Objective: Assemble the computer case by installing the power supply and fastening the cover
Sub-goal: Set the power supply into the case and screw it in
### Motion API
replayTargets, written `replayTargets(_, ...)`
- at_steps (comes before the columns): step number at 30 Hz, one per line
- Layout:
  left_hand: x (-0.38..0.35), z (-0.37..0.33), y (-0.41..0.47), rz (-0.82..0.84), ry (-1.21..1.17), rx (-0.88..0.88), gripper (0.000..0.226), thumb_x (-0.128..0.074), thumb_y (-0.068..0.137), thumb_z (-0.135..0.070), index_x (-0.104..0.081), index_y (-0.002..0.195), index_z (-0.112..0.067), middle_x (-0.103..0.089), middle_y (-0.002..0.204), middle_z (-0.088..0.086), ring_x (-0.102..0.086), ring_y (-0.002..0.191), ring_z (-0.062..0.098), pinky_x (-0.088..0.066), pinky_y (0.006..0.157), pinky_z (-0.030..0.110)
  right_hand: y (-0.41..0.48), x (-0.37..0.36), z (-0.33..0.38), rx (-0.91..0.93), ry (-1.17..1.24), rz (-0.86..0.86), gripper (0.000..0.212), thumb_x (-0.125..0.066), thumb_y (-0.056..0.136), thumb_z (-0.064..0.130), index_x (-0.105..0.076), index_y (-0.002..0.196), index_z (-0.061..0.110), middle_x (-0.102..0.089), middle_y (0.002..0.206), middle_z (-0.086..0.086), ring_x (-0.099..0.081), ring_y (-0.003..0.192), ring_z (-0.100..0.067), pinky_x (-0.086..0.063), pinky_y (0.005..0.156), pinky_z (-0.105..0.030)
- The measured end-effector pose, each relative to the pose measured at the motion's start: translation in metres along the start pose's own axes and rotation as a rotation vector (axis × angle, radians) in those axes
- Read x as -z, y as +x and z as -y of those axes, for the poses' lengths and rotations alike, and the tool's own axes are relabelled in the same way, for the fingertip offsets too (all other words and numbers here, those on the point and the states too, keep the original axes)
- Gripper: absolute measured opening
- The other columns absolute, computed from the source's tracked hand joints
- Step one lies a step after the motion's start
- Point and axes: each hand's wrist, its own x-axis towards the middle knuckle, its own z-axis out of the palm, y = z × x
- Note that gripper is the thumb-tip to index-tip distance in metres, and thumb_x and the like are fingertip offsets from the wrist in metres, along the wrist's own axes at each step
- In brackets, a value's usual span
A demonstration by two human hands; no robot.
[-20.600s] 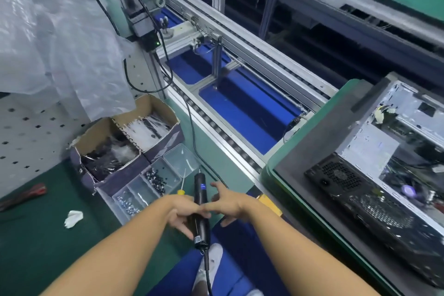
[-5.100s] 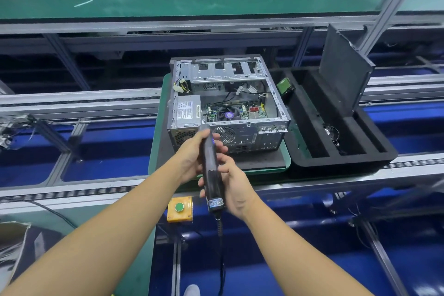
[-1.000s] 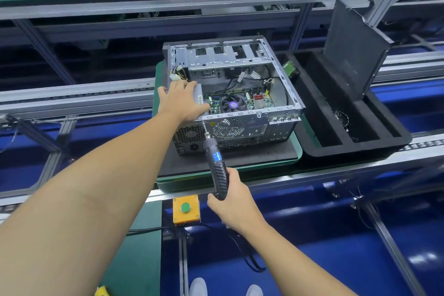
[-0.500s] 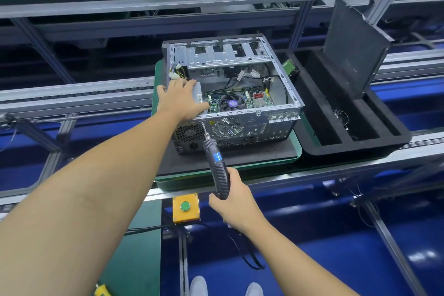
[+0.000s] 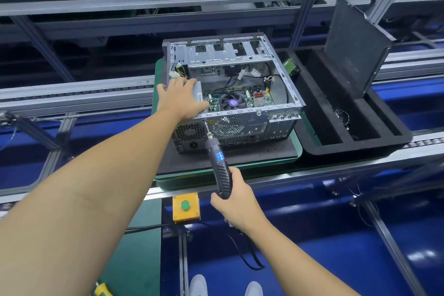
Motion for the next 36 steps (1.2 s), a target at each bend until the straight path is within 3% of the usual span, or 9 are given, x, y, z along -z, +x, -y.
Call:
replayTargets(3,0.000,0.000,0.000,0.002,0.005,-0.001,0.093,-0.033,0.067,-0.077,-0.038,0.147,-0.030,-0.045,0.143,0.001,-0.035,0.134,0.019,-0.024,0.104,0.051,-0.001,0.002,0.001,0.008,-0.019,-0.007,0.046,-0.067,0.087,0.026,-0.042,0.124,0.035,-0.061,0.090,0.008,-0.052,0.058,-0.011,-0.047,0.050,-0.026)
replayTargets(9,0.001,-0.001,-0.001,0.003,0.003,0.000,0.092,-0.033,0.067,-0.077,-0.038,0.146,-0.030,-0.044,0.144,0.001,-0.034,0.135,0.020,-0.024,0.104,0.051,0.000,0.006,0.004,0.023,-0.143,-0.053,0.057,-0.066,0.087,0.027,-0.038,0.136,0.039,-0.064,0.100,0.010,-0.062,0.088,-0.020,-0.057,0.077,-0.041)
replayTargets(15,0.002,-0.001,-0.002,0.010,0.002,0.000,0.092,-0.033,0.068,-0.076,-0.037,0.146,-0.030,-0.043,0.145,0.001,-0.032,0.136,0.020,-0.024,0.106,0.053,0.003,0.010,0.002,0.009,-0.226,-0.099,0.057,-0.065,0.085,0.029,-0.037,0.133,0.045,-0.062,0.096,0.015,-0.060,0.085,-0.013,-0.048,0.070,-0.034)
replayTargets(19,0.002,-0.001,-0.002,0.009,0.004,-0.002,0.092,-0.033,0.067,-0.076,-0.037,0.146,-0.029,-0.043,0.145,0.002,-0.033,0.136,0.021,-0.025,0.106,0.054,0.003,0.011,0.003,0.003,0.079,0.020,0.051,-0.067,0.082,0.022,-0.047,0.124,0.043,-0.063,0.088,0.006,-0.055,0.059,-0.011,-0.052,0.051,-0.030)
replayTargets(23,0.002,-0.001,-0.002,0.013,0.010,-0.002,0.093,-0.032,0.067,-0.077,-0.037,0.147,-0.029,-0.043,0.145,0.002,-0.033,0.136,0.021,-0.024,0.106,0.054,0.000,0.012,0.007,-0.022,0.400,0.158,0.030,-0.070,0.083,0.016,-0.057,0.108,0.026,-0.060,0.080,0.000,-0.057,0.061,-0.015,-0.052,0.050,-0.032)
replayTargets(26,0.002,-0.001,-0.002,0.013,0.005,-0.003,0.093,-0.033,0.067,-0.077,-0.037,0.146,-0.029,-0.043,0.145,0.002,-0.033,0.135,0.021,-0.023,0.106,0.054,-0.002,0.013,0.011,-0.037,0.493,0.204,0.023,-0.070,0.086,0.012,-0.055,0.102,0.016,-0.060,0.073,0.001,-0.056,0.057,-0.016,-0.050,0.047,-0.031)
replayTargets(28,0.001,-0.001,-0.001,0.012,0.001,-0.002,0.093,-0.034,0.067,-0.077,-0.037,0.146,-0.030,-0.044,0.144,0.003,-0.034,0.134,0.022,-0.024,0.106,0.054,-0.004,0.012,0.016,-0.038,0.401,0.166,0.024,-0.069,0.086,0.014,-0.054,0.104,0.020,-0.059,0.079,-0.002,-0.056,0.056,-0.016,-0.052,0.047,-0.032)
replayTargets(32,0.001,-0.001,-0.001,0.016,0.010,0.002,0.093,-0.033,0.066,-0.077,-0.037,0.146,-0.030,-0.044,0.144,0.002,-0.035,0.133,0.022,-0.024,0.107,0.054,-0.002,0.007,0.027,-0.023,-0.017,0.048,0.031,-0.065,0.087,0.023,-0.044,0.110,0.024,-0.064,0.093,-0.005,-0.057,0.057,-0.022,-0.056,0.053,-0.038)
replayTargets(36,0.002,-0.001,-0.001,0.016,0.014,-0.002,0.093,-0.032,0.066,-0.077,-0.037,0.146,-0.030,-0.044,0.144,0.002,-0.035,0.134,0.022,-0.023,0.105,0.054,-0.003,0.002,0.031,-0.066,0.010,0.069,0.027,-0.065,0.089,0.022,-0.044,0.106,0.020,-0.060,0.092,-0.004,-0.055,0.067,-0.020,-0.056,0.058,-0.037)
